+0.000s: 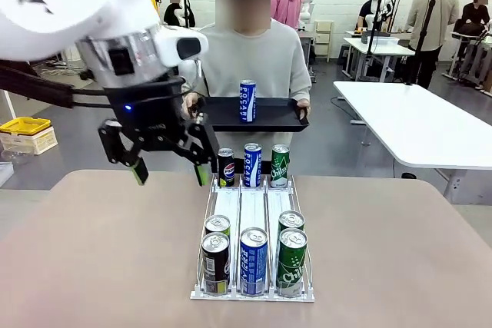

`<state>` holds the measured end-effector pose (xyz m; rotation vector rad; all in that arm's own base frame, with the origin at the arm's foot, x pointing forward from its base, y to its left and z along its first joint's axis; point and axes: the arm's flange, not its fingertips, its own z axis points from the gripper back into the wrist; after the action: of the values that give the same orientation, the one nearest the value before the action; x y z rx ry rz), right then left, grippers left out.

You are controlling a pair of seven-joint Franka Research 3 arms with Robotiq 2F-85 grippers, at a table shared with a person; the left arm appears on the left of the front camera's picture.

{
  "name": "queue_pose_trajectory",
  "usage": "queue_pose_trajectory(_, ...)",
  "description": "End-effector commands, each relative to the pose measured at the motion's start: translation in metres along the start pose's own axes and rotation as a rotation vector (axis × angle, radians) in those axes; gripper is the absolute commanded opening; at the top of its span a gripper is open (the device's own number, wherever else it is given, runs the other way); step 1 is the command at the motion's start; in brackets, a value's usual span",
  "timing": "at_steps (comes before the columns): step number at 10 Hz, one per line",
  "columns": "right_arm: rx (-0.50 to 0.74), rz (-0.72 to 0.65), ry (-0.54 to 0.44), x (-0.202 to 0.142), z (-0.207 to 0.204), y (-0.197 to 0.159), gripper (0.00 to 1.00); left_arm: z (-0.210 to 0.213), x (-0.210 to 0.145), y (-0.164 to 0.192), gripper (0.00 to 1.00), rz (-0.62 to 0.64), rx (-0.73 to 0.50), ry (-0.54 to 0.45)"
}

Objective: Retrieve and hand over the desired beverage to the person.
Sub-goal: Pick up another can of the same type that the person held from the Automatic Can Dispenser.

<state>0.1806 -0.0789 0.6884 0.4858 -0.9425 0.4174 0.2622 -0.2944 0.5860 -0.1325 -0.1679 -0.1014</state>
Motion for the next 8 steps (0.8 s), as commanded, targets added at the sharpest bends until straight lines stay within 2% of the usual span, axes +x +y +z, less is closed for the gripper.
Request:
queue_pose_trajectory(1, 0.015, 0.003, 0.001, 0.000, -0.002, 0.000, 1.00, -0.023, 0.009, -0.006, 1.00, 0.073, 0.020, -0.016)
queue_pose_trajectory(2, 0.015, 0.003, 0.001, 0.000, -0.002, 0.000, 1.00, -0.026, 0.010, -0.004, 1.00, 0.085, 0.008, -0.027)
queue_pose_trajectory(3, 0.015, 0.003, 0.001, 0.000, -0.002, 0.000, 1.00, -0.014, 0.007, -0.002, 1.00, 0.032, 0.003, 0.011)
queue_pose_trajectory(8, 0.015, 0.003, 0.001, 0.000, -0.002, 0.000, 1.00, -0.014, 0.007, -0.002, 1.00, 0.032, 0.003, 0.011)
